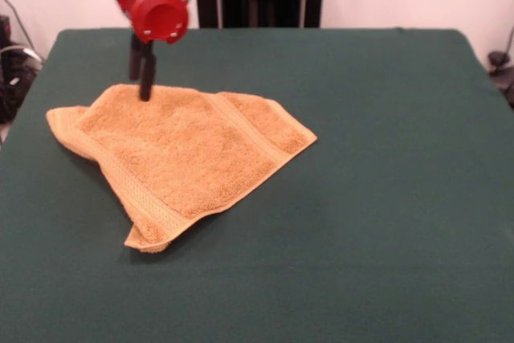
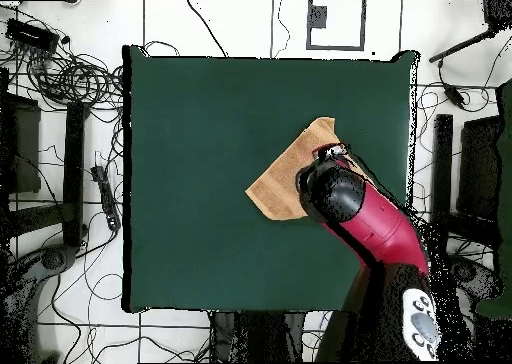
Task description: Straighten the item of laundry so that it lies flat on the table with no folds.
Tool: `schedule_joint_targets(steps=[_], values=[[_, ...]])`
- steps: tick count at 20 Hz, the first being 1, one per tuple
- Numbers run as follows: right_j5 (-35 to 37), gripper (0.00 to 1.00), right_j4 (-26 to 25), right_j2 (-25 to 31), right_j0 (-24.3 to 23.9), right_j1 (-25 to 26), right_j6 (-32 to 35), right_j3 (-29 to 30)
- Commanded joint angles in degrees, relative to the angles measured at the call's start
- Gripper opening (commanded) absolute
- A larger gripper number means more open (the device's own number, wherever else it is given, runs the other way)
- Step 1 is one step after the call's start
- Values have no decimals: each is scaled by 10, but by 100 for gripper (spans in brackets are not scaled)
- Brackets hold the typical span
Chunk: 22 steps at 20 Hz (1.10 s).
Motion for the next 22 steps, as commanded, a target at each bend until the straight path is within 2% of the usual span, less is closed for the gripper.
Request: schedule_joint_targets(steps=[1, 11, 16, 22], values=[[-78, 100, 0, 101, -35, 50, 101, 65], [-87, 100, 28, 101, -22, 53, 134, 85], [-97, 100, 30, 126, -35, 47, 136, 97], [-93, 100, 34, 121, -26, 43, 136, 100]])
